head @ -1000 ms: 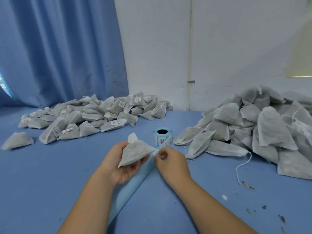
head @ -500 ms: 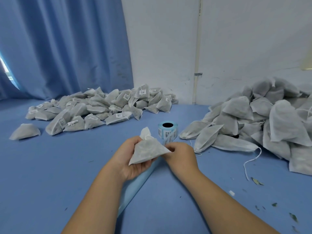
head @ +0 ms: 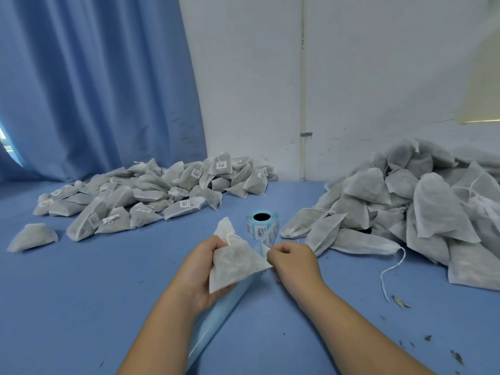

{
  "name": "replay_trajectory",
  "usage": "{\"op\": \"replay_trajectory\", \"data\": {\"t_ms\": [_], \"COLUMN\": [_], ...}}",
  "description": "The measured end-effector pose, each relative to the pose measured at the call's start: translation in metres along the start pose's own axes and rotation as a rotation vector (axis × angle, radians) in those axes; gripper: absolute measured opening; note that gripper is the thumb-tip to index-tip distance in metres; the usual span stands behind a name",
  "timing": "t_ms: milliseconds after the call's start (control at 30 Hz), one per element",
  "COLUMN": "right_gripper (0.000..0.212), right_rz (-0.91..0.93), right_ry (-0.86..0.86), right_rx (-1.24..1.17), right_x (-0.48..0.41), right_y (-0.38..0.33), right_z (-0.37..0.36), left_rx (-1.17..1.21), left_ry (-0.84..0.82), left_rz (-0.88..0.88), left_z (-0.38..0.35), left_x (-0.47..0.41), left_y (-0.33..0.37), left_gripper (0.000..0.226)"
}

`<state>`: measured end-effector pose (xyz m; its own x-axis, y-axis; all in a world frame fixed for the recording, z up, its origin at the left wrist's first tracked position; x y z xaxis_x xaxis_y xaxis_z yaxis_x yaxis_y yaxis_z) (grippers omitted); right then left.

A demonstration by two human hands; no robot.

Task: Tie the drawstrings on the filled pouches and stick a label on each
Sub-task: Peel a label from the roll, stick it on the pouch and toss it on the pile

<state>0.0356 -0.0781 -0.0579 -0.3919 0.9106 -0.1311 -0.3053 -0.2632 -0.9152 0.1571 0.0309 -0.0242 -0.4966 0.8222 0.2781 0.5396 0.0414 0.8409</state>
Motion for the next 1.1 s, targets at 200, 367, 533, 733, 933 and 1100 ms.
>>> {"op": "replay_trajectory", "data": {"t_ms": [200,367,533,733,933,1100], "right_gripper": [0.017,0.012,0.010,0.017,0.017,0.020], "right_rz": [0.115,0.277,0.473,0.711,0.698,0.562], "right_ry": [0.132,0.284,0.465,0.583,0.559,0.285], "right_rx": [0.189,0.169,0.121,0.378,0.438,-0.012], "right_x": [0.021,0.064,0.107,0.120,0.119,0.117], "right_y": [-0.006,-0.013,-0.020,-0.025,-0.022,-0.024], "right_z": [0.048,0.109,0.134,0.130,0.124,0.133], "left_rx": [-0.221,-0.351,-0.454,-0.481,-0.493,-0.500], "left_ry": [0.063,-0.126,-0.181,-0.143,-0.160,-0.195], "left_rz": [-0.245,-0.175,-0.204,-0.218,-0.196,-0.174], "left_z": [-0.023,-0.053,-0.076,-0.081,-0.081,-0.081], "left_x": [0.018,0.047,0.068,0.068,0.065,0.064], "left_y": [-0.003,-0.032,-0.055,-0.065,-0.067,-0.071], "left_gripper": [0.009,0.017,0.024,0.050,0.045,0.046]}}
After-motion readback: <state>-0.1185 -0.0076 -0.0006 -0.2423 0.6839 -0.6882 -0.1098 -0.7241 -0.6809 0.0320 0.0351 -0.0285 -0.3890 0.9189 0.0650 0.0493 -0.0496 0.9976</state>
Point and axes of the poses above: each hand's wrist, its own x-axis away from the middle knuckle, its own z-axis out of the back of the hand, y = z × x, the point moved 1 cm from there along -x, towards the middle knuckle, and after that the axes turned 7 degrees about x, right-handed, at the moved point
